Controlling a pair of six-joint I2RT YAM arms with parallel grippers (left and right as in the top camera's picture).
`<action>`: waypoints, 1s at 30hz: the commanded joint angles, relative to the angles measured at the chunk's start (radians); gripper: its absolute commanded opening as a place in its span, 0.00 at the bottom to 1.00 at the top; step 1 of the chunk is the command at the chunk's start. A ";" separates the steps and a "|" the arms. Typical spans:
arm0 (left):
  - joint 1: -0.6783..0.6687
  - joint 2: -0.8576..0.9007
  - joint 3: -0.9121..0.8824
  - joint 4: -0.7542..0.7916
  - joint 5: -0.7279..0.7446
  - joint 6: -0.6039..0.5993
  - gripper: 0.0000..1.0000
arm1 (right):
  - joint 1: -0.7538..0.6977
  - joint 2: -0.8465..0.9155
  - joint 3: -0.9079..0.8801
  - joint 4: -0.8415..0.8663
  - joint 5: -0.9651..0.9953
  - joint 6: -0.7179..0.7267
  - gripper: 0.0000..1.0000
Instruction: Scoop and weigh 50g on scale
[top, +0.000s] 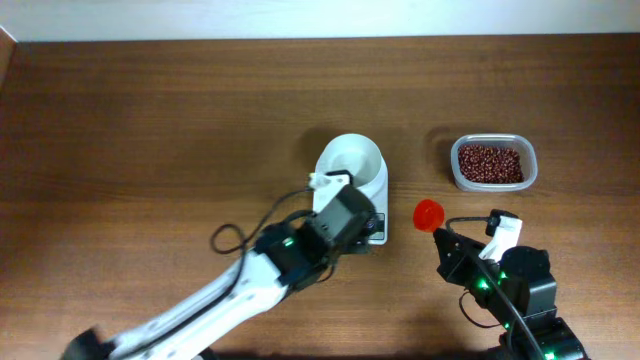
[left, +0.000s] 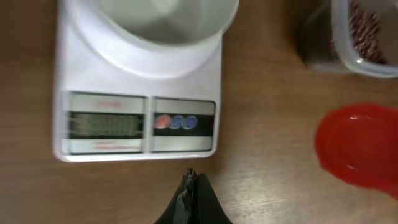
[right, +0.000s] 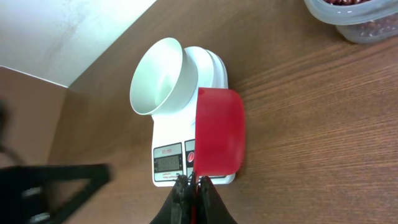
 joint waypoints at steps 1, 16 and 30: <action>0.000 -0.115 0.003 -0.115 -0.207 0.063 0.11 | -0.006 -0.006 0.009 0.004 0.032 -0.011 0.04; 0.003 -0.163 0.013 -0.396 -0.221 0.493 0.99 | -0.006 -0.006 0.009 0.081 0.115 -0.011 0.04; 0.247 -0.229 0.190 -0.518 0.022 0.983 0.99 | -0.006 -0.006 0.009 0.098 0.111 -0.008 0.04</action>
